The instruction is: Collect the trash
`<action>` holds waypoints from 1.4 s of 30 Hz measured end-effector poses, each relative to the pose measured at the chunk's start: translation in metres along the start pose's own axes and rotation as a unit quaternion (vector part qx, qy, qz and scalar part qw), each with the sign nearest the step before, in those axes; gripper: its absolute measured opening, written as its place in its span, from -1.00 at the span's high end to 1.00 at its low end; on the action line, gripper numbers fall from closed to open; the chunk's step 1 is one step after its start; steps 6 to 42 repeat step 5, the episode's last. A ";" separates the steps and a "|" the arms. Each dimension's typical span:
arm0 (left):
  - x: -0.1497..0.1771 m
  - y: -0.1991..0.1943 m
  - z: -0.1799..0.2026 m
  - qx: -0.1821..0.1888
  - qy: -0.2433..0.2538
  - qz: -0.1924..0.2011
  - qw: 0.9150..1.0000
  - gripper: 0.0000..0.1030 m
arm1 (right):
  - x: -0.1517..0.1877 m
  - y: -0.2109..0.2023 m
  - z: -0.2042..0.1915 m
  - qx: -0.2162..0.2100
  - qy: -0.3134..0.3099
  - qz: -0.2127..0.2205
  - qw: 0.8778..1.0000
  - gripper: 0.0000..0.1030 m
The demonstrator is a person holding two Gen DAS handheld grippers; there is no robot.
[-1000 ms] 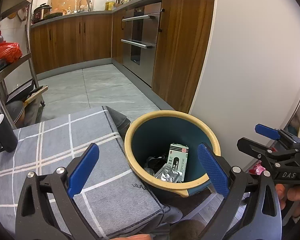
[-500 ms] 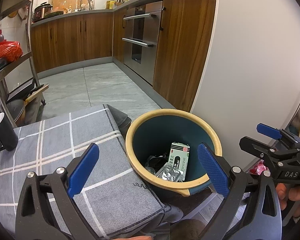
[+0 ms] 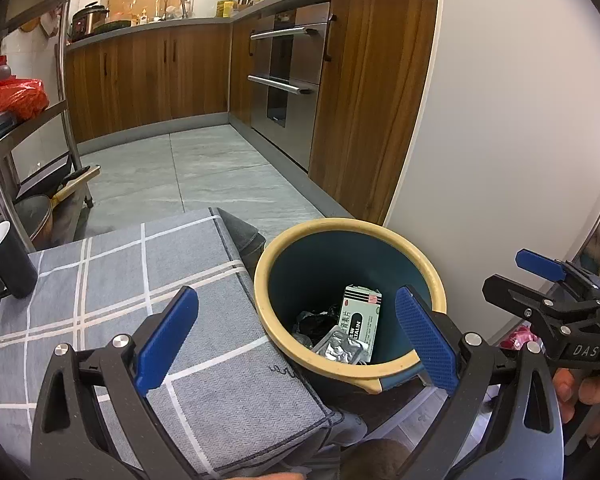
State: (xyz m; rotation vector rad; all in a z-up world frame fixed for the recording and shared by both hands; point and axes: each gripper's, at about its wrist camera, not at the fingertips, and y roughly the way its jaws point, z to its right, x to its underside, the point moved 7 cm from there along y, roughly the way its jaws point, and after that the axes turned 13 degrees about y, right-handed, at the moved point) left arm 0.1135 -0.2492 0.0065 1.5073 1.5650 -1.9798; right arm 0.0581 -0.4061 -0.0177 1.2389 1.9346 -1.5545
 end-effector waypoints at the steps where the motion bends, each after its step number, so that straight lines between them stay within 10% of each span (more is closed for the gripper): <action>1: 0.000 0.000 0.000 -0.001 0.000 -0.001 1.000 -0.88 | 0.000 -0.001 -0.001 0.000 0.000 0.000 1.000 -0.91; 42: 0.001 0.001 0.000 -0.002 0.000 -0.003 1.000 -0.88 | 0.001 -0.001 -0.001 0.000 0.001 0.000 1.000 -0.91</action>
